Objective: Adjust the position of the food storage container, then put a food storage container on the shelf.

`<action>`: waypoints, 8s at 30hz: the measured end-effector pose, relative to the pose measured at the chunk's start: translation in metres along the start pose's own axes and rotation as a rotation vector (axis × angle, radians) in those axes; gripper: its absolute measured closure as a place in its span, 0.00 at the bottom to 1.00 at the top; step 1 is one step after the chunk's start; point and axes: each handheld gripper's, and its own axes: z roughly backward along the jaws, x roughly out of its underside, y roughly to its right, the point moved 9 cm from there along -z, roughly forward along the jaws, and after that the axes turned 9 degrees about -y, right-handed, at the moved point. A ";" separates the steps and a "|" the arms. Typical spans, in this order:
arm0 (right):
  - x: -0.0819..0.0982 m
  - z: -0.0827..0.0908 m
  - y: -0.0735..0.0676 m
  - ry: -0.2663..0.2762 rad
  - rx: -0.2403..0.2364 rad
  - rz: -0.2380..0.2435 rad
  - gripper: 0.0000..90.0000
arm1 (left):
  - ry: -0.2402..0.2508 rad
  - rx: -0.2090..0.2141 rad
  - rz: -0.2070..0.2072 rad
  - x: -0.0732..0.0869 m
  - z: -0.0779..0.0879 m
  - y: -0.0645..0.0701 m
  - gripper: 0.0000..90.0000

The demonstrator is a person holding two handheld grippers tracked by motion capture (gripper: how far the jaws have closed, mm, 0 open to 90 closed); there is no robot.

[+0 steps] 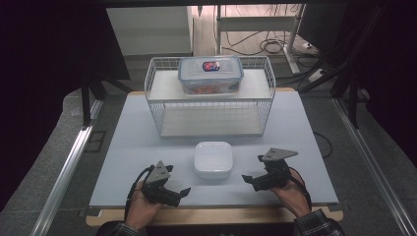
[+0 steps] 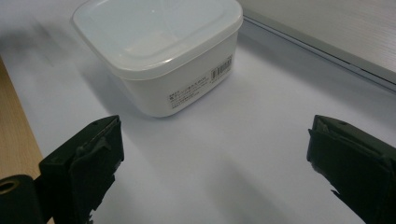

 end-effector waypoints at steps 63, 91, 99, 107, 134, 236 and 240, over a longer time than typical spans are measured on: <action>-0.056 -0.020 -0.010 -0.065 -0.035 -0.006 0.26 | -0.045 0.034 0.055 -0.074 -0.029 -0.035 0.21; -0.051 -0.041 -0.014 -0.163 -0.230 -0.203 0.51 | -0.143 0.185 0.173 -0.065 -0.042 -0.022 0.36; -0.053 -0.029 -0.013 -0.142 -0.211 -0.279 0.72 | -0.087 0.184 0.260 -0.067 -0.031 -0.027 0.66; -0.056 -0.025 -0.009 -0.092 -0.237 -0.339 0.82 | -0.032 0.212 0.325 -0.068 -0.026 -0.033 0.79; -0.054 -0.026 -0.006 -0.020 -0.275 -0.391 0.88 | -0.029 0.243 0.368 -0.062 -0.028 -0.035 0.86; -0.284 0.101 0.044 0.420 -0.002 -0.101 0.87 | 0.303 -0.037 0.107 -0.279 0.106 -0.098 0.88; -0.287 0.097 0.049 0.425 0.007 -0.112 0.86 | 0.309 -0.035 0.113 -0.283 0.103 -0.102 0.88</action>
